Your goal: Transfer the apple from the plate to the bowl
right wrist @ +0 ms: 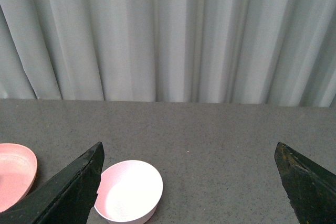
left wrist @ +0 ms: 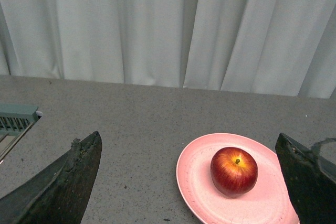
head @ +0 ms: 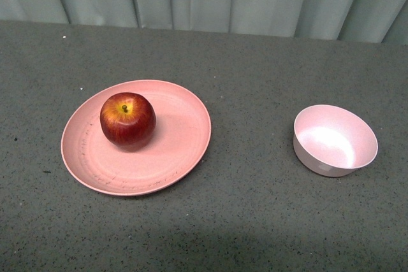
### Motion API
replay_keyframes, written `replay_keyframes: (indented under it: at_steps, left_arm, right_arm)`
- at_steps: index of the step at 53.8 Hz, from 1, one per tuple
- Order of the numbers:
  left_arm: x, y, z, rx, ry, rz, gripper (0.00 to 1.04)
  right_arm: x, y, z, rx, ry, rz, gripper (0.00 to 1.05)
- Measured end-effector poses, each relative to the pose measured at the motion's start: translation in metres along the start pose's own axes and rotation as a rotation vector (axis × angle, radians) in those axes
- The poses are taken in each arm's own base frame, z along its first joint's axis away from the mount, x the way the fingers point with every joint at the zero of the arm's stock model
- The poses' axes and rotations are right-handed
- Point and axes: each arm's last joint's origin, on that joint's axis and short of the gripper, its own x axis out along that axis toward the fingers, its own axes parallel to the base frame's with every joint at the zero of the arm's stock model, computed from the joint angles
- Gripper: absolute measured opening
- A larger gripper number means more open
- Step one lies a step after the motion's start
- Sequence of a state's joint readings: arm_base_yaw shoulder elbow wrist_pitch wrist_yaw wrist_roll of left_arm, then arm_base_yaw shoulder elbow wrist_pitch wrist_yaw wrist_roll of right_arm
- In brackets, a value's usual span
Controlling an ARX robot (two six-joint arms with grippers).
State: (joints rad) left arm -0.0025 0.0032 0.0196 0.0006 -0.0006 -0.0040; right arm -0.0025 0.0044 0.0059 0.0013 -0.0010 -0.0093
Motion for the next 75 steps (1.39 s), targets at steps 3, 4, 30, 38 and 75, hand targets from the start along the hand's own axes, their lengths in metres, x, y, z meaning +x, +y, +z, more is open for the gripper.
replay_keyframes:
  at_steps: [3, 4, 30, 38, 75]
  left_arm:
    - [0.0, 0.0, 0.0, 0.0, 0.0, 0.0, 0.98]
    - [0.0, 0.0, 0.0, 0.0, 0.0, 0.0, 0.98]
    - [0.0, 0.0, 0.0, 0.0, 0.0, 0.0, 0.98]
    - [0.0, 0.0, 0.0, 0.0, 0.0, 0.0, 0.98]
    - [0.0, 0.0, 0.0, 0.0, 0.0, 0.0, 0.98]
  right_arm:
    - [0.0, 0.0, 0.0, 0.0, 0.0, 0.0, 0.95]
    - [0.0, 0.0, 0.0, 0.0, 0.0, 0.0, 0.95]
    - [0.0, 0.0, 0.0, 0.0, 0.0, 0.0, 0.95]
    - [0.0, 0.0, 0.0, 0.0, 0.0, 0.0, 0.95]
    - [0.037, 0.006, -0.004, -0.194, 0.204, 0.017, 0.95]
